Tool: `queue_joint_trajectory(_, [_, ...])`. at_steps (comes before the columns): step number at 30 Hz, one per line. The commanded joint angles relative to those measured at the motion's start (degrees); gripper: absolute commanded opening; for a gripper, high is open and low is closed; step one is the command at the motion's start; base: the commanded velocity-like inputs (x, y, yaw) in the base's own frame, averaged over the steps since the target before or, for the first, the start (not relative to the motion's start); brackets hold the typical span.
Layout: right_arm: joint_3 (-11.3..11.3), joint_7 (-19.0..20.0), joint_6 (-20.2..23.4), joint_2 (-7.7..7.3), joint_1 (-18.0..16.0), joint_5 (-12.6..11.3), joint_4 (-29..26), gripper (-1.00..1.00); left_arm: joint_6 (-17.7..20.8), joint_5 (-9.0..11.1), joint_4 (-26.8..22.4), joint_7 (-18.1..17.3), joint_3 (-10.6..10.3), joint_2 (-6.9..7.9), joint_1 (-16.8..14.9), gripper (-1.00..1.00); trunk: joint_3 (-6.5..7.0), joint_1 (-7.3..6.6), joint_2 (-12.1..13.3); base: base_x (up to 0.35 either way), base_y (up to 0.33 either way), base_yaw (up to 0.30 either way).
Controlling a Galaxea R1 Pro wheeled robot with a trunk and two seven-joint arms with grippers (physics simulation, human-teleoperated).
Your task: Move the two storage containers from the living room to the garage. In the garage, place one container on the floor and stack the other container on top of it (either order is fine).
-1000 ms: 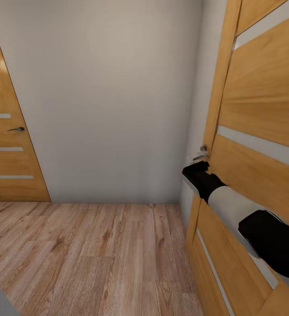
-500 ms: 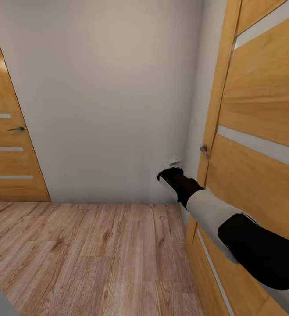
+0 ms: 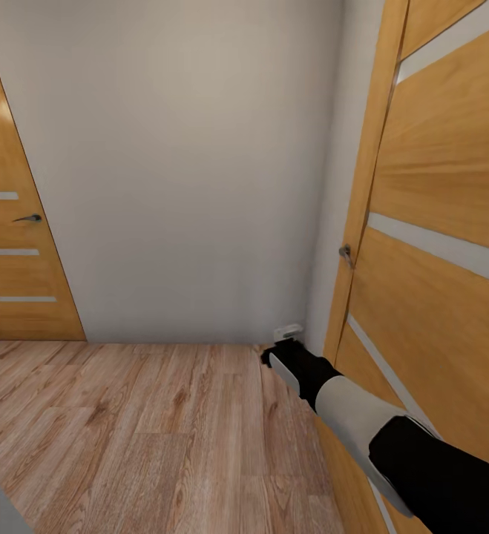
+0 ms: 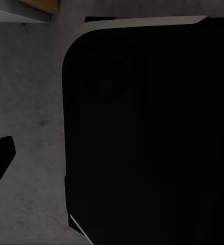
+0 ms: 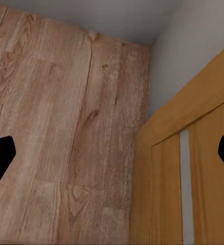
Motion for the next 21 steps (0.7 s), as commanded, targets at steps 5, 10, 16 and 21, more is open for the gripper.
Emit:
queue_joint_trajectory(5, [0.4, 1.4, 0.2, 0.00, 1.5, -0.5, 0.1, 1.00, -0.2, 0.0, 0.0, 0.0, 0.0, 0.02, 0.0, 1.00, -0.06, 0.00, 0.0, 0.000, 0.000, 0.000])
queue_joint_trajectory(10, [0.4, 1.7, 0.2, 0.00, 3.6, -0.4, 0.1, 1.00, -0.2, 0.0, 0.0, 0.0, 0.0, 0.10, 0.0, 1.00, -0.06, 0.00, 0.0, 0.000, 0.000, 0.000])
queue_joint_trajectory(16, [0.5, 1.7, -0.9, 0.00, 10.3, -0.1, 0.3, 1.00, -0.2, 0.0, 0.0, 0.0, 0.0, 0.11, 0.0, 1.00, -0.06, 0.00, 0.0, 0.000, 0.000, 0.000])
queue_joint_trajectory(21, [0.8, 2.4, -4.2, 0.00, 18.6, 0.1, 5.0, 1.00, -0.2, 0.0, 0.0, 0.0, 0.0, 0.11, 0.0, 1.00, -0.06, 0.00, 0.0, 0.000, 0.000, 0.000])
